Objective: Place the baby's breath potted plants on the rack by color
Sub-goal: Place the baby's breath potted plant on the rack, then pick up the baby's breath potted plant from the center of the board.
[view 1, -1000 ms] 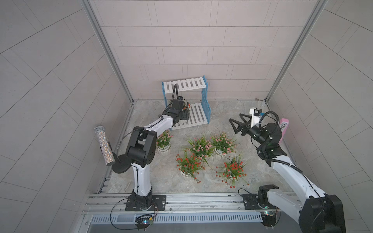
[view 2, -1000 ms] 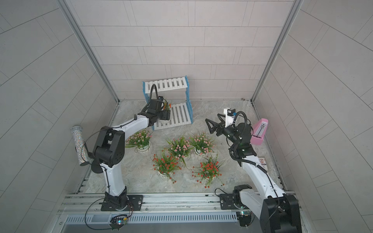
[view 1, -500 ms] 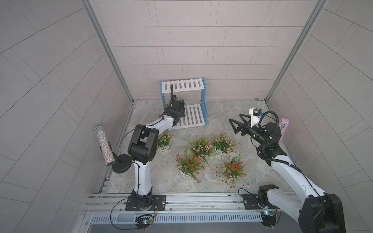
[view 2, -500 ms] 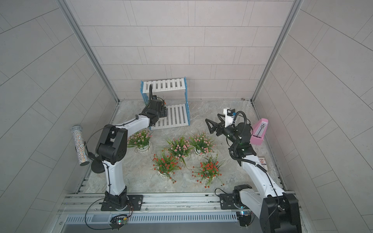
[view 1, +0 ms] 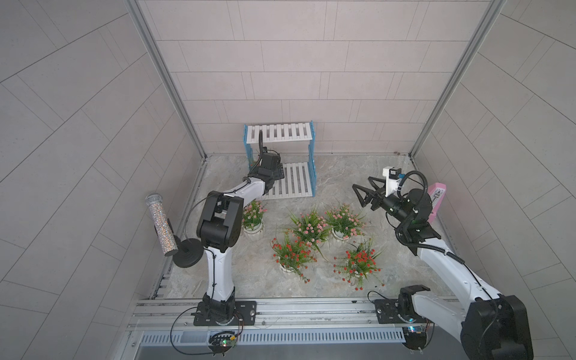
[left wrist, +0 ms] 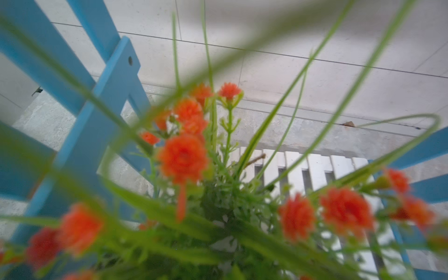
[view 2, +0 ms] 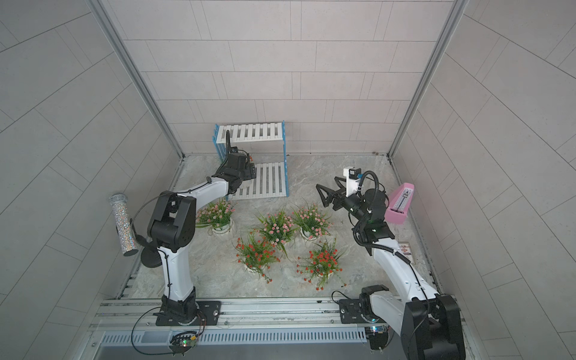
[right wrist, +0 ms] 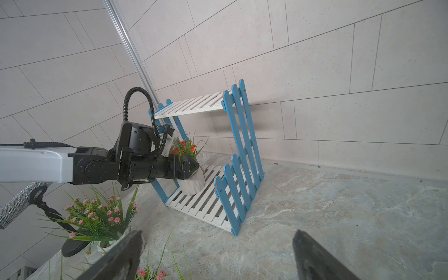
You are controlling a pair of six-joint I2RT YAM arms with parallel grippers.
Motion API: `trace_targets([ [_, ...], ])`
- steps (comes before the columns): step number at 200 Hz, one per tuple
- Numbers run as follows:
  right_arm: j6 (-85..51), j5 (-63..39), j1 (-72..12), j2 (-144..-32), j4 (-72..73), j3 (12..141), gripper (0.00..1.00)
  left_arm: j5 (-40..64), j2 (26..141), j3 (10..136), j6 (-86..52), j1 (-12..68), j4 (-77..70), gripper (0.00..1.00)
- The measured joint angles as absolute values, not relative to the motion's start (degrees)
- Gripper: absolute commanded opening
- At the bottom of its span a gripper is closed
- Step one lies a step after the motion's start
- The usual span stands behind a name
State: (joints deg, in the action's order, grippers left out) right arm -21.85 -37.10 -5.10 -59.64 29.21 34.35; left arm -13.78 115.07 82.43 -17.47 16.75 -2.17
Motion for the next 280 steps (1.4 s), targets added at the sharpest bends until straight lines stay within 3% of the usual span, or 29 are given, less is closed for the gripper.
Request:
trace_targets([
  [77,-20.8,-36.2,-7.3,-59.8,20.6,36.8,0.99,0.4,105.2,84.8,-11.4,16.9,6.4,1.0],
  [127,-16.3,-31.3,-15.6,-59.3,5.9,46.7,0.99,6.5,98.6,81.2,-9.5,16.9,10.5,1.0],
  [160,-13.4,-24.7,-25.5,-58.4,-4.5,52.5,1.0,7.8,95.7,78.9,-9.8,16.9,13.4,1.0],
  [200,-12.5,-15.4,-43.1,-54.9,-16.1,53.5,1.0,7.9,93.8,76.4,-11.4,16.9,16.1,1.0],
  [249,-15.3,-7.6,-63.8,-45.2,-19.5,41.3,1.0,8.2,94.0,76.5,-11.8,16.5,19.1,1.0],
  [280,-17.2,-0.7,-72.4,-47.4,-15.0,32.6,1.0,8.6,94.9,76.5,-12.9,15.9,19.2,1.0],
])
